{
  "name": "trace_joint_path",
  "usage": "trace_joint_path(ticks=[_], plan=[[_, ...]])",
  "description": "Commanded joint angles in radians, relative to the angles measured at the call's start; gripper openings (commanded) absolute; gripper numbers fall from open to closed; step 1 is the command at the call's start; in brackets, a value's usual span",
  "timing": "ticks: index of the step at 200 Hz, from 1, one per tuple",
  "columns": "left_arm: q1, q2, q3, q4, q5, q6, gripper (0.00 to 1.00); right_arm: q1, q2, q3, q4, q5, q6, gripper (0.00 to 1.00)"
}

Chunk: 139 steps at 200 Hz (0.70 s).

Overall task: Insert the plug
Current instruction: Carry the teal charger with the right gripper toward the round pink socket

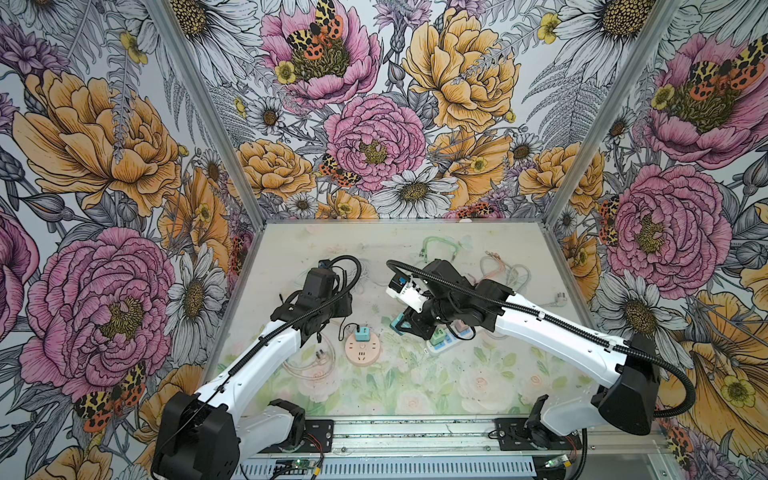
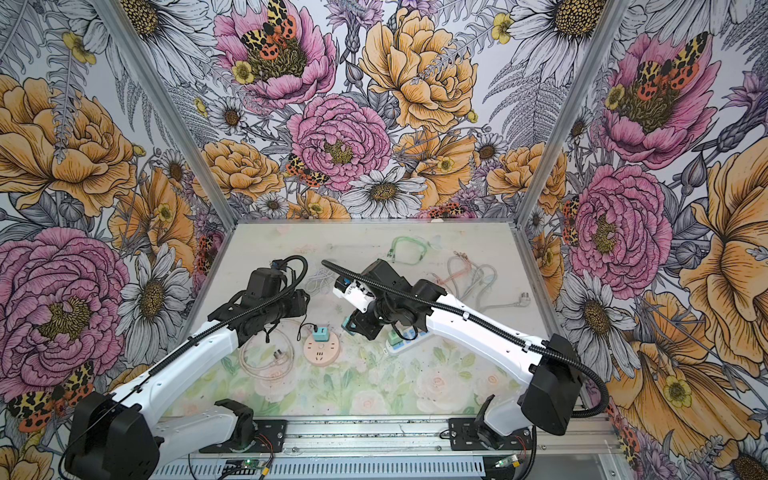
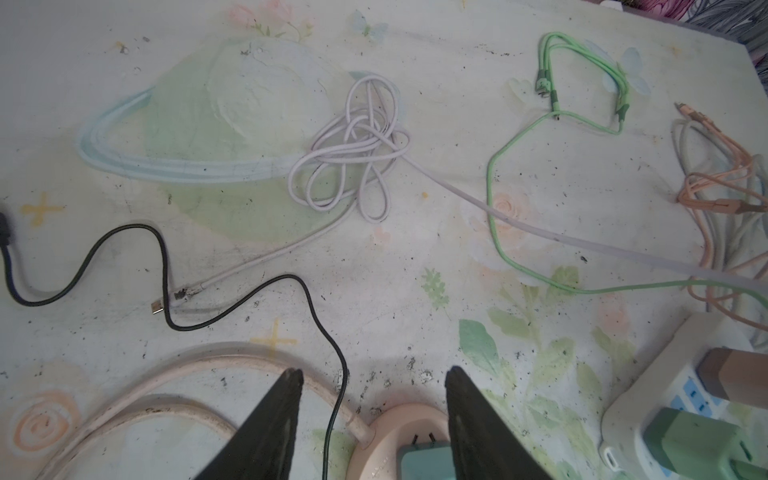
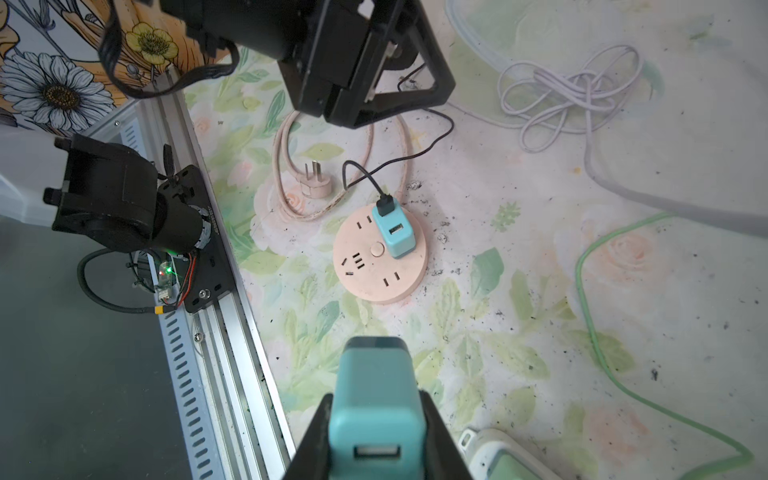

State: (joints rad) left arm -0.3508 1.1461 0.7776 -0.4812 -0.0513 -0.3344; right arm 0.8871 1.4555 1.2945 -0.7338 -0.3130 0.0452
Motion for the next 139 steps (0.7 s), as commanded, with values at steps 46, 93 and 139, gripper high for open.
trace_joint_path(ticks=[46, 93, 139], plan=[[0.030, 0.096, 0.004, 0.060, 0.093, -0.025, 0.56, 0.094, 0.094, 0.083, 0.004, 0.113, -0.122, 0.00], [0.036, 0.156, 0.032, 0.063, 0.105, -0.029, 0.54, 0.129, 0.180, 0.137, -0.002, 0.135, -0.186, 0.00], [0.050, 0.190, 0.032, 0.067, 0.119, -0.025, 0.53, 0.172, 0.261, 0.182, -0.014, 0.142, -0.291, 0.00]])
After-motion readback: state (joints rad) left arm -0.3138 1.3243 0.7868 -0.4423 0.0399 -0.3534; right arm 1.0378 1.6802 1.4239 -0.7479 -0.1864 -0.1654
